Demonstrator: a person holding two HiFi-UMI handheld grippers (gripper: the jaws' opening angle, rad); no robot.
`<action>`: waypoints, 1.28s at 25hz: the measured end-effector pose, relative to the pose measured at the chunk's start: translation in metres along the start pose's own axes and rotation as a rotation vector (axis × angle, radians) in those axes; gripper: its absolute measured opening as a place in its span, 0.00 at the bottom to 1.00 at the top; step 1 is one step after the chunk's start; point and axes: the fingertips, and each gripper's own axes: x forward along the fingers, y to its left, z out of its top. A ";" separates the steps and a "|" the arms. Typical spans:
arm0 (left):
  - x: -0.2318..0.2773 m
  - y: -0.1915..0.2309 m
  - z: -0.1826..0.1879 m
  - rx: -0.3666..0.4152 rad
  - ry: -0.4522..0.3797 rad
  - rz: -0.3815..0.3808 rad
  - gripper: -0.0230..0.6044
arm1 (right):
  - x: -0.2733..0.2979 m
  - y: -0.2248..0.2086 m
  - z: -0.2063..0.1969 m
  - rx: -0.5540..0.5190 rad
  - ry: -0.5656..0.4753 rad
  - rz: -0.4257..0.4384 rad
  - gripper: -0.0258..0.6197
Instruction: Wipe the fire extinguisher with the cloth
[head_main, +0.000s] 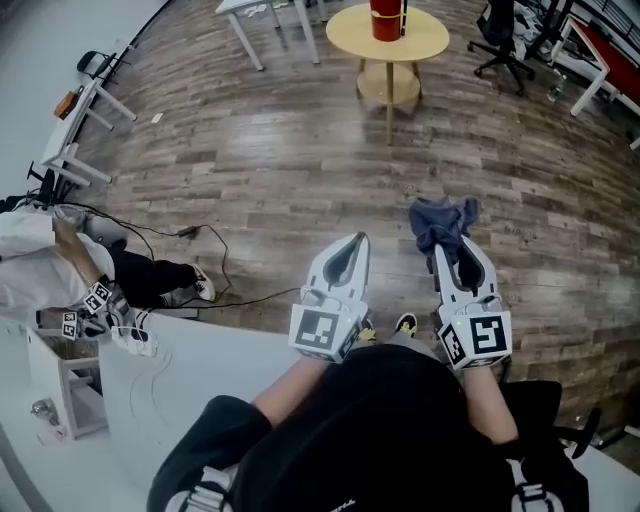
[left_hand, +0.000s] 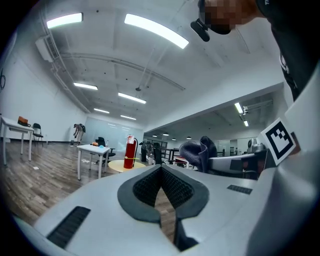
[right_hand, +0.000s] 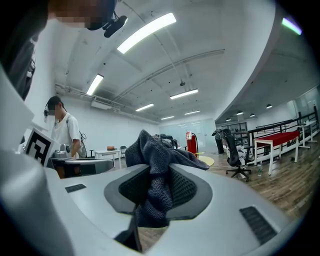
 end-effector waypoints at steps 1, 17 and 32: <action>-0.002 0.003 -0.001 -0.006 0.003 0.004 0.06 | 0.001 0.001 -0.001 -0.006 0.008 -0.001 0.21; 0.076 0.009 -0.008 0.035 0.044 0.023 0.06 | 0.033 -0.090 -0.024 0.091 0.089 -0.047 0.21; 0.200 0.011 -0.015 0.114 0.087 0.028 0.06 | 0.115 -0.200 -0.033 0.144 0.106 0.035 0.21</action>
